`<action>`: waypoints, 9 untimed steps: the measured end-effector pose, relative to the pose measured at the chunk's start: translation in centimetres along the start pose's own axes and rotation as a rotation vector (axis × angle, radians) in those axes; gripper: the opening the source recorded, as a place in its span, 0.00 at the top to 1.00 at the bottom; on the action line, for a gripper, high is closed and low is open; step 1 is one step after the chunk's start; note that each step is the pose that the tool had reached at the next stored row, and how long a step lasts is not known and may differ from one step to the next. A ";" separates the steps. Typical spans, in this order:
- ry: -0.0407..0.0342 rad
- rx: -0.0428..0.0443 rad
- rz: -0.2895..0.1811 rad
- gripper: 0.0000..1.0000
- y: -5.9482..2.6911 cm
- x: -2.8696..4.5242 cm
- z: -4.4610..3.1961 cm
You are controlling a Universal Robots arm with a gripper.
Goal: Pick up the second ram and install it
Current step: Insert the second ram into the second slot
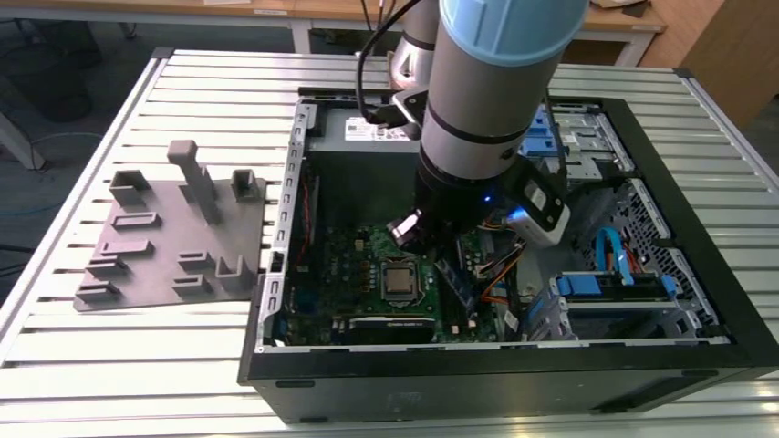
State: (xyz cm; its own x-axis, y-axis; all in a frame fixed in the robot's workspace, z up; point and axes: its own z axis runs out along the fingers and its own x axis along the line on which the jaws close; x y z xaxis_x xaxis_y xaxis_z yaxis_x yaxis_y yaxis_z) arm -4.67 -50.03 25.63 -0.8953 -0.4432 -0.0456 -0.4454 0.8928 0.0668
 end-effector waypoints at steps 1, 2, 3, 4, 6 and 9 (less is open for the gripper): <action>-0.0011 0.0007 0.017 0.89 0.00 0.00 0.01; -0.0022 0.0015 0.033 0.89 0.00 0.00 0.02; -0.0034 0.0022 0.050 0.89 0.00 0.00 0.03; -0.0044 0.0029 0.065 0.89 0.00 0.00 0.04; -0.0066 0.0043 0.097 0.89 0.00 0.00 0.06; -0.0093 0.0063 0.138 0.89 -0.01 0.00 0.09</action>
State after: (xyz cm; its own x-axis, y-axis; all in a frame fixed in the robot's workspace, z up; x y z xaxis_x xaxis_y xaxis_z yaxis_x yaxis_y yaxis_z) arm -4.67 -50.03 25.55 -0.9480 -0.3149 -0.0457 -0.3175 0.9459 0.0668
